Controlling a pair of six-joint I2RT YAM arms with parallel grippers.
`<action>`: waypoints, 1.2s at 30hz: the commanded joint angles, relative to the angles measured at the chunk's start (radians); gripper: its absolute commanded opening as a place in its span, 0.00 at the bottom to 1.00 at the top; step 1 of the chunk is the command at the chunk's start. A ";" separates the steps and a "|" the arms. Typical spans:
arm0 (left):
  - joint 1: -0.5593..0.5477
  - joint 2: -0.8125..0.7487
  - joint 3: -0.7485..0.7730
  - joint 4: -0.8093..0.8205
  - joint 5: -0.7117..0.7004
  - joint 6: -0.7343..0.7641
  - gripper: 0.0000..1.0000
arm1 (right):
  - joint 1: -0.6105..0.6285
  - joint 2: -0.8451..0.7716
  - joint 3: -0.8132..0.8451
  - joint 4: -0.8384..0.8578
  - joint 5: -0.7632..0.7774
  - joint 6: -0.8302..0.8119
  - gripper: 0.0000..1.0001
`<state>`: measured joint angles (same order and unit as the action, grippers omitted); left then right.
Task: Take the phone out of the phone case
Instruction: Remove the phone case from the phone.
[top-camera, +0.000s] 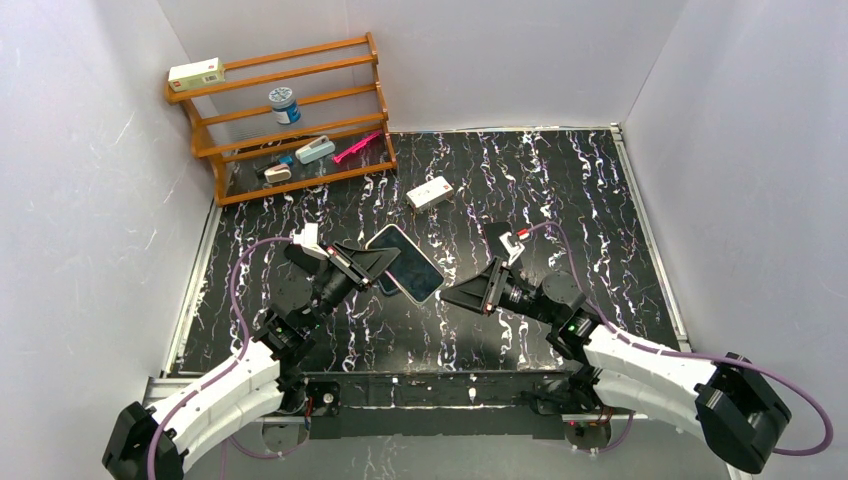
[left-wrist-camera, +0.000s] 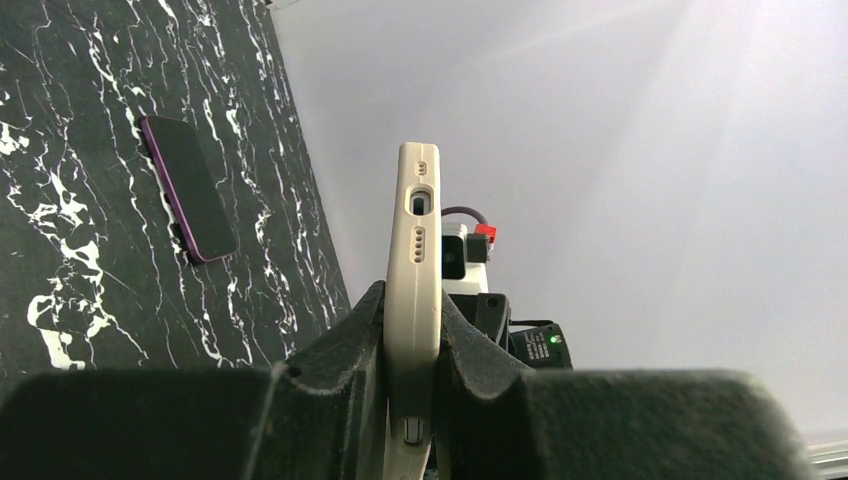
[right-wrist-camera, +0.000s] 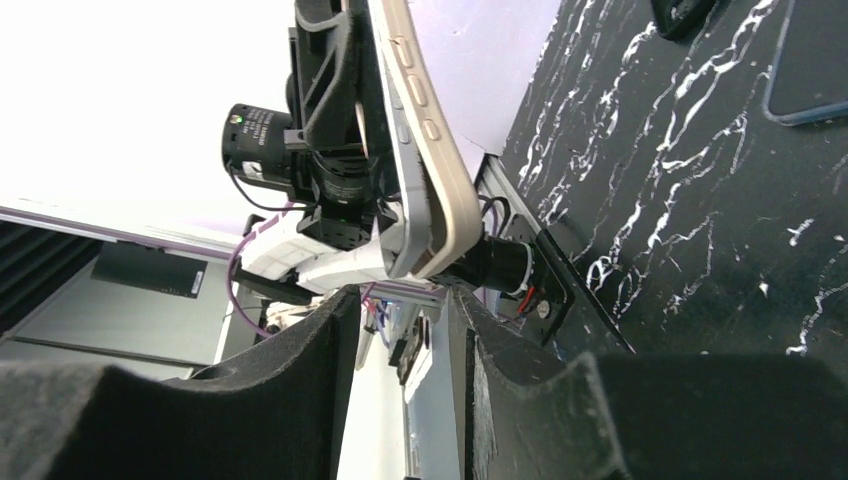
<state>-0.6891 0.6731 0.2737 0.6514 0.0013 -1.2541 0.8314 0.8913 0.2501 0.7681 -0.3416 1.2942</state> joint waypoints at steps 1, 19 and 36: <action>-0.001 -0.013 0.003 0.099 -0.011 -0.018 0.00 | -0.001 0.001 0.056 0.095 -0.011 0.011 0.45; -0.001 -0.003 0.003 0.138 0.040 -0.048 0.00 | 0.001 0.043 0.088 0.112 -0.010 -0.004 0.45; -0.005 0.080 0.047 0.226 0.242 -0.092 0.00 | 0.001 0.107 0.168 0.141 0.011 -0.070 0.34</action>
<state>-0.6827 0.7570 0.2699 0.7906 0.1154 -1.3354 0.8318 0.9859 0.3489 0.8337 -0.3664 1.2675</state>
